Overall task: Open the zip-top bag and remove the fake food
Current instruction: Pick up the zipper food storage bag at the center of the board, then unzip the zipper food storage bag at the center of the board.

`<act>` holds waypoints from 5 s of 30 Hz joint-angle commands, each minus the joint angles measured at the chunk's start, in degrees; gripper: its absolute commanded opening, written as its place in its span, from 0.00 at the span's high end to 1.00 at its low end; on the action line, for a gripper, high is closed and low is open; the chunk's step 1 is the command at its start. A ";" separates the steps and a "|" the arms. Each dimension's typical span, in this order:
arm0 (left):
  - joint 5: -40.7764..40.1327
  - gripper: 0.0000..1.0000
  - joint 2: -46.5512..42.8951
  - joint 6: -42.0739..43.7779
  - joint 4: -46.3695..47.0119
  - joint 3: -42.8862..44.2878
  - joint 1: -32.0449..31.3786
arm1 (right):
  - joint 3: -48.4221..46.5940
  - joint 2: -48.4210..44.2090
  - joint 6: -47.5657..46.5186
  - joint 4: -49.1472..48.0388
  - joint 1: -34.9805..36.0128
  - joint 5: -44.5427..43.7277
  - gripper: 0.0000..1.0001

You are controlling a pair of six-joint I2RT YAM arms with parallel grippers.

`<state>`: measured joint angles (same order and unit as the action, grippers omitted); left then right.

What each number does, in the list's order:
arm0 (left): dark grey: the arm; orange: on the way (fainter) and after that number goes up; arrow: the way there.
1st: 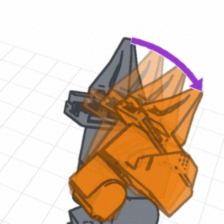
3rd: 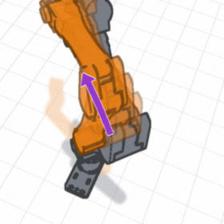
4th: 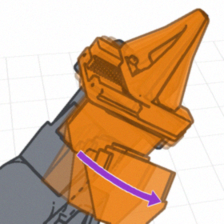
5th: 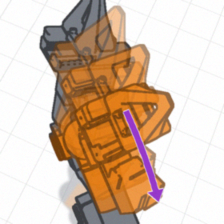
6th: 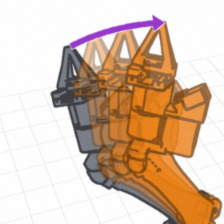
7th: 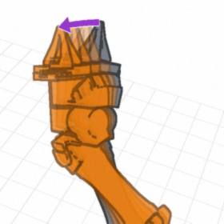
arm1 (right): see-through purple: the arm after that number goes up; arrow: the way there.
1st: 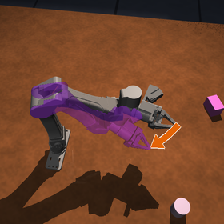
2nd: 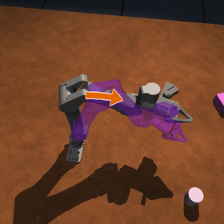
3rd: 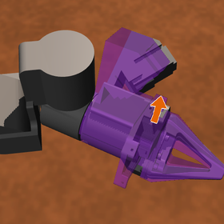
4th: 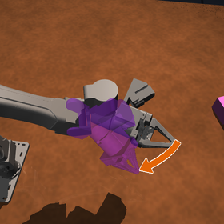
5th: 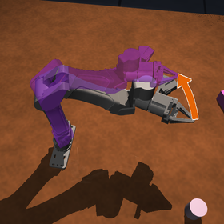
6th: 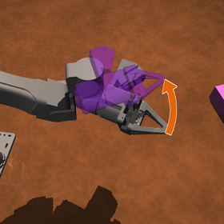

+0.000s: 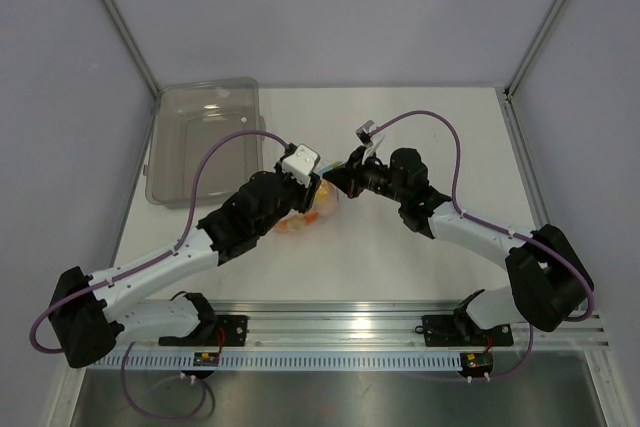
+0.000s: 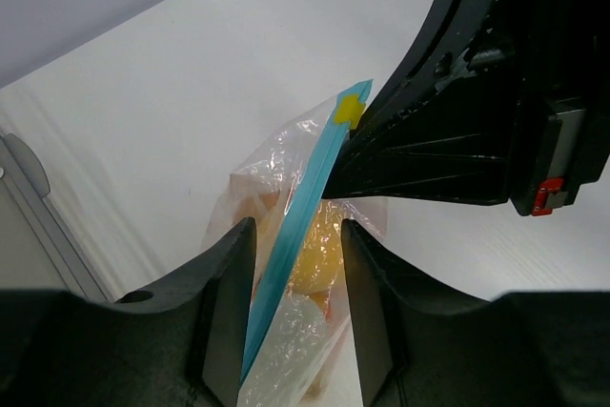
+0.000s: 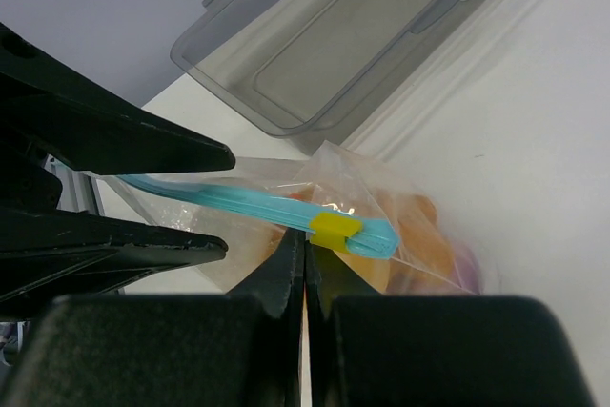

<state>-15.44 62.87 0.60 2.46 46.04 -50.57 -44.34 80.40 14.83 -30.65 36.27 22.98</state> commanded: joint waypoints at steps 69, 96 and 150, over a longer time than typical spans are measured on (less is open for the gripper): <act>14.21 1.00 -5.30 -0.34 -0.61 2.47 1.08 | 3.82 -1.30 -5.77 -18.67 -9.55 27.73 0.47; 14.03 0.25 -6.01 -0.95 3.25 1.16 1.17 | 1.71 -4.20 -7.45 -8.02 -5.42 23.60 1.00; 13.60 0.94 -2.58 0.98 5.01 1.77 1.17 | 0.74 -4.02 -0.07 -9.86 -5.33 25.45 1.00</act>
<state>-0.27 60.55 1.50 4.64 47.20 -49.69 -42.85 78.08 13.34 -36.97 30.81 49.91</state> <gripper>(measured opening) 0.111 0.010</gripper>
